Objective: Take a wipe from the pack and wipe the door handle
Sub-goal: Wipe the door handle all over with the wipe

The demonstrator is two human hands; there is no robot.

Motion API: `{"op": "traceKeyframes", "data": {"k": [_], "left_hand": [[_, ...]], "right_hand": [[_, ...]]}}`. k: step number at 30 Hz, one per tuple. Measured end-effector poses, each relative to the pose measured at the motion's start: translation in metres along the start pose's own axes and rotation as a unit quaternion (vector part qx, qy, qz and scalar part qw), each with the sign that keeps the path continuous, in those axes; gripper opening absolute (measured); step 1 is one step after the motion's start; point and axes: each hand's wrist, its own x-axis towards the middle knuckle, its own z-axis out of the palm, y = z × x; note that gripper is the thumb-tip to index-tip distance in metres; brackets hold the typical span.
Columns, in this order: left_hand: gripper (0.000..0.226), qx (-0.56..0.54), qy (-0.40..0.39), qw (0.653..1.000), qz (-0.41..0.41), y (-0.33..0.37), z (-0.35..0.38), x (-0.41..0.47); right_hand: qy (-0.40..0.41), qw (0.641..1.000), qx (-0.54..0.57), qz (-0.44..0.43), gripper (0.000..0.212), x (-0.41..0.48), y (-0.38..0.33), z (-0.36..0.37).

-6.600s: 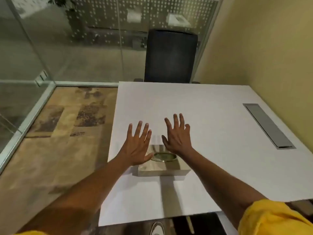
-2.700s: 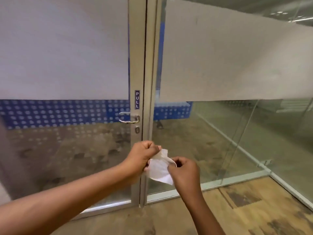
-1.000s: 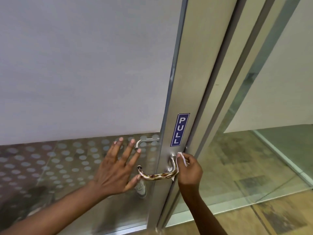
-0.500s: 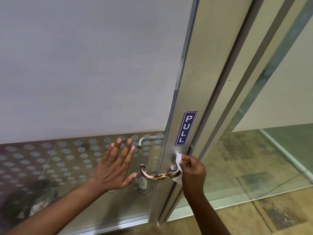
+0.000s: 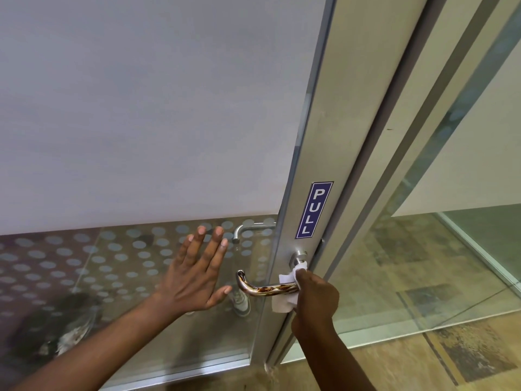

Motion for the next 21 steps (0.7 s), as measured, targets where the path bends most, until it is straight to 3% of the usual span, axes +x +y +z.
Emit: {"op": "traceKeyframes", "data": {"k": [4,7,9,11,14,18,21], "left_hand": [[0.081,-0.010,-0.001,1.000,0.001,0.001,-0.002,0.001],[0.080,-0.015,-0.002,1.000,0.002,0.000,-0.003,0.002],[0.080,-0.015,-0.004,1.000,0.004,0.000,-0.003,0.002],[0.079,-0.011,-0.008,1.000,0.006,0.000,-0.003,0.001],[0.079,-0.009,-0.012,1.000,0.005,0.000,-0.003,0.001],[0.079,-0.011,-0.012,1.000,0.006,0.000,-0.003,0.001],[0.079,-0.014,-0.010,1.000,0.004,0.000,-0.003,0.000]], "right_hand": [[-0.025,0.999,0.013,0.017,0.016,-0.014,0.003,-0.006],[0.001,0.982,-0.120,-0.148,0.022,-0.025,0.004,-0.012],[-0.014,0.914,-0.276,-0.297,0.022,-0.033,0.001,-0.015],[-0.019,0.837,-0.380,-0.393,0.012,-0.035,-0.004,-0.019],[-0.002,0.753,-0.409,-0.515,0.011,-0.032,-0.005,-0.022],[-0.044,0.758,-0.336,-0.558,0.022,-0.023,0.000,-0.019],[-0.083,0.759,-0.301,-0.572,0.014,-0.021,0.008,-0.017]]}}
